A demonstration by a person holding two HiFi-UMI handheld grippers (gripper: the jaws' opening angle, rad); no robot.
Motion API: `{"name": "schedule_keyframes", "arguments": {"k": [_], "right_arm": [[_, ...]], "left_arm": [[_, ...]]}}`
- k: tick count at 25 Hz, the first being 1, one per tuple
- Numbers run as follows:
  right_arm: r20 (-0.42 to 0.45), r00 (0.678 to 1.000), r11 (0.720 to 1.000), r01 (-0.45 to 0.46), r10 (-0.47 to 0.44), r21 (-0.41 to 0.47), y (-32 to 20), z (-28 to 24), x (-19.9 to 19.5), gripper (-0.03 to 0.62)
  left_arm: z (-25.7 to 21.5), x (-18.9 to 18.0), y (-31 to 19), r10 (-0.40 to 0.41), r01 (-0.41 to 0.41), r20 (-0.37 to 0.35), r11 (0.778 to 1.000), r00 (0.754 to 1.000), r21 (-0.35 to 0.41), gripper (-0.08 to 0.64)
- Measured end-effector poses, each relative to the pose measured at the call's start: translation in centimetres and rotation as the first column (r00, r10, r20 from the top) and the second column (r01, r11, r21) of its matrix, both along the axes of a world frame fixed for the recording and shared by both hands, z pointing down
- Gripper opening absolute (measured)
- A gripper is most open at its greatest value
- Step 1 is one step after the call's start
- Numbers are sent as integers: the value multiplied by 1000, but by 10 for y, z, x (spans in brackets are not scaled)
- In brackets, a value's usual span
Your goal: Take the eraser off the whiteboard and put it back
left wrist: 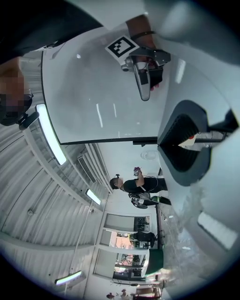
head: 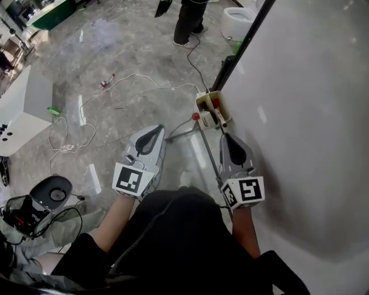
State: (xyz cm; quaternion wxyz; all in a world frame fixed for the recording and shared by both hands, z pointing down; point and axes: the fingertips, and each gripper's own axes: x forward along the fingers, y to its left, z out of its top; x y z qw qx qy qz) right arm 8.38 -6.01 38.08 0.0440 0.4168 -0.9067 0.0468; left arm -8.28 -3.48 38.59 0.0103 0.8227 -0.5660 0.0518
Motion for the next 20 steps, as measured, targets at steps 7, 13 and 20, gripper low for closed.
{"name": "schedule_keyframes", "arguments": {"k": [7,13,20], "right_arm": [[-20,998,998,65,-65,-27,-19,24,10,14],[-6,998,997,68,-68,-31,-31,30,13,17],[-5,1000,999,3,-3,-36,-38,28,12,17]], "left_arm": [[9,23,-26,-36,36,21,999,999,-7,6],[17,26,-45,-28,28,4,1000,1000,-1,6],[17,21,-67,31,-31,18,999,999,-11,6]]}}
